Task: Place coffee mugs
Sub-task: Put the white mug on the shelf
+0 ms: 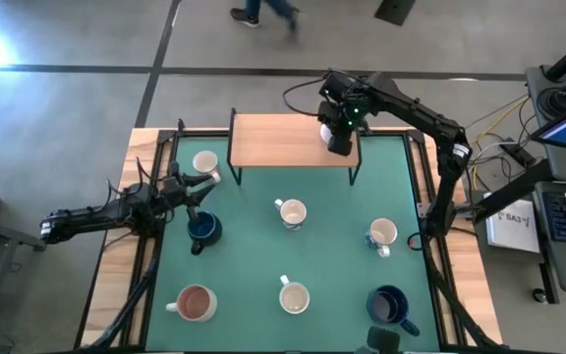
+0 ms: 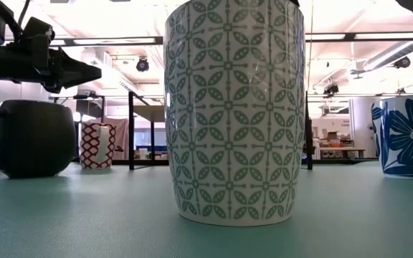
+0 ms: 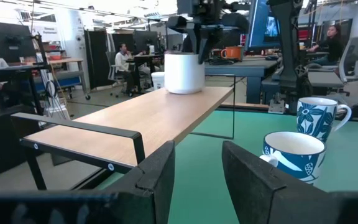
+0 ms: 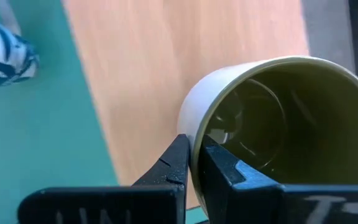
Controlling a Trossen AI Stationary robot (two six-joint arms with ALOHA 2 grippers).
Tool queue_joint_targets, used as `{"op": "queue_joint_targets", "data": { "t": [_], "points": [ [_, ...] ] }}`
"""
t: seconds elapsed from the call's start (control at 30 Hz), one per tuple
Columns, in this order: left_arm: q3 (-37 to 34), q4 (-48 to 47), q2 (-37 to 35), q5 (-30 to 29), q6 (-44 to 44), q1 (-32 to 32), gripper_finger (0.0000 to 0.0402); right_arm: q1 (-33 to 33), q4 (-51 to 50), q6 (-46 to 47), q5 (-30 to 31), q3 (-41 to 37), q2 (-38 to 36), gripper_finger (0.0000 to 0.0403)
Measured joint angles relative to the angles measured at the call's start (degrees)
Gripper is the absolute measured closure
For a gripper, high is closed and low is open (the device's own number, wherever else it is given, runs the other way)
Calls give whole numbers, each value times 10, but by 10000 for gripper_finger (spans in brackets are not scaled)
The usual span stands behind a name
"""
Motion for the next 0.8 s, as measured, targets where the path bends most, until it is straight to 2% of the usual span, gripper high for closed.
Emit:
{"op": "queue_joint_targets", "data": {
  "t": [0.33, 0.8],
  "points": [
    [0, 0, 0, 0, 0, 0, 285, -33, 31, -10, 4, 3, 8, 387],
    [0, 0, 0, 0, 0, 0, 285, -35, 30, -13, -1, 3, 8, 387]
  ]
}}
